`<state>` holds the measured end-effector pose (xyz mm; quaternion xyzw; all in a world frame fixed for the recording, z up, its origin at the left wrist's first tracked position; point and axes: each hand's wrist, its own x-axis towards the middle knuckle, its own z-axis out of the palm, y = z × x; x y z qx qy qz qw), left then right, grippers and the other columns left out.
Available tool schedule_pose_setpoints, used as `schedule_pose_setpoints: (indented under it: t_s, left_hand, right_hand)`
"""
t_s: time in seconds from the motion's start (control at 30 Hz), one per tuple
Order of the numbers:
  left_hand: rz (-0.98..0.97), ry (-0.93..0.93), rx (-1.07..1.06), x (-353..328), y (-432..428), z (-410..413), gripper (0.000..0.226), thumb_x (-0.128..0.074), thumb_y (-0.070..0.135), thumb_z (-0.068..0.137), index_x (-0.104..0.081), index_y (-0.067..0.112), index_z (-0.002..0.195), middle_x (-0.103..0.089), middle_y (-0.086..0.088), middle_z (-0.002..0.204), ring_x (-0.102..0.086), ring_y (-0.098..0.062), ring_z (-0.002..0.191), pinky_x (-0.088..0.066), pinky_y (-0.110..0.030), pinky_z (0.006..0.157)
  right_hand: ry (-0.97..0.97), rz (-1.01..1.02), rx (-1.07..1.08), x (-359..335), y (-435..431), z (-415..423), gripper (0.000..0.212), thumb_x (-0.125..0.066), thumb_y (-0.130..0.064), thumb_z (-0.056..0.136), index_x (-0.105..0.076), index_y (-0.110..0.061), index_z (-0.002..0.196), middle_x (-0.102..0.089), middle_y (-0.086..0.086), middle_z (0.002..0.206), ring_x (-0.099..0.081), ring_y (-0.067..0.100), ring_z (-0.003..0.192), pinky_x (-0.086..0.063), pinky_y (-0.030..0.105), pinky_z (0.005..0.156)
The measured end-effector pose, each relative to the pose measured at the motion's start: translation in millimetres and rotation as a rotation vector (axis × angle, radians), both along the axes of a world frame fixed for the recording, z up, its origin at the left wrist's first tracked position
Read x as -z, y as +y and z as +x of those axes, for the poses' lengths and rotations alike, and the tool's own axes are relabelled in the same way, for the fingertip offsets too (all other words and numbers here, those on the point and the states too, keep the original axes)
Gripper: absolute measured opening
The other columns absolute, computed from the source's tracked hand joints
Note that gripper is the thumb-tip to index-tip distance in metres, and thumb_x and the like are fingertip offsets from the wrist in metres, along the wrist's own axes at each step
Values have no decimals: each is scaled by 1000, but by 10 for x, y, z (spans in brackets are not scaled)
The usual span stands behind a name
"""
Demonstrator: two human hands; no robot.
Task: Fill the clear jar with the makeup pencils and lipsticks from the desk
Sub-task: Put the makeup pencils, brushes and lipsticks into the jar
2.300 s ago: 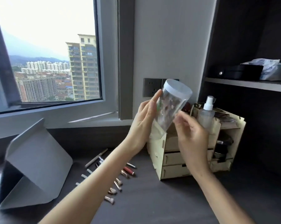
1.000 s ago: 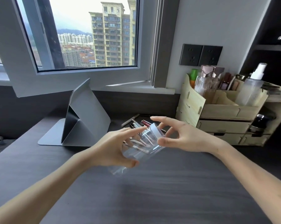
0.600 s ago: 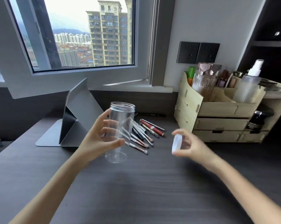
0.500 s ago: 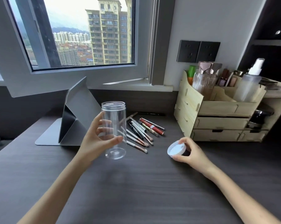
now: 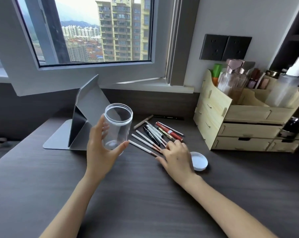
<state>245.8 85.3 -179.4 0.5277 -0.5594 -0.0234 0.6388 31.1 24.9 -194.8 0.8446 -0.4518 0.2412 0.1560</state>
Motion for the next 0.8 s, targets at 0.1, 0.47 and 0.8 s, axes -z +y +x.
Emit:
schedule_pose_setpoints:
  t_s: [0.1, 0.47, 0.8]
  left_hand:
    - [-13, -175, -50, 10, 31, 26, 94, -85, 23, 60, -33, 28, 138, -44, 15, 118, -50, -10, 110, -42, -25, 96]
    - [29, -517, -182, -4, 54, -40, 89, -88, 22, 56, -46, 19, 134, -56, 2, 122, -51, -16, 105, -39, -22, 87]
    - [-34, -621, -125, 26, 14, -40, 88, -86, 18, 60, -41, 24, 135, -58, -5, 121, -50, -23, 107, -42, -29, 92]
  right_hand:
    - [39, -1, 28, 98, -23, 114, 23, -85, -27, 51, -66, -15, 55, -62, 1, 60, -58, 23, 60, -48, 28, 53]
    - [-1178, 276, -189, -771, 197, -627, 20, -62, -14, 86, -65, -27, 71, -64, -8, 59, -53, 4, 55, -44, 21, 59]
    - [-475, 148, -342, -870, 359, -96, 11, -67, -23, 77, -74, -14, 76, -63, -3, 64, -54, 10, 59, -40, 22, 57]
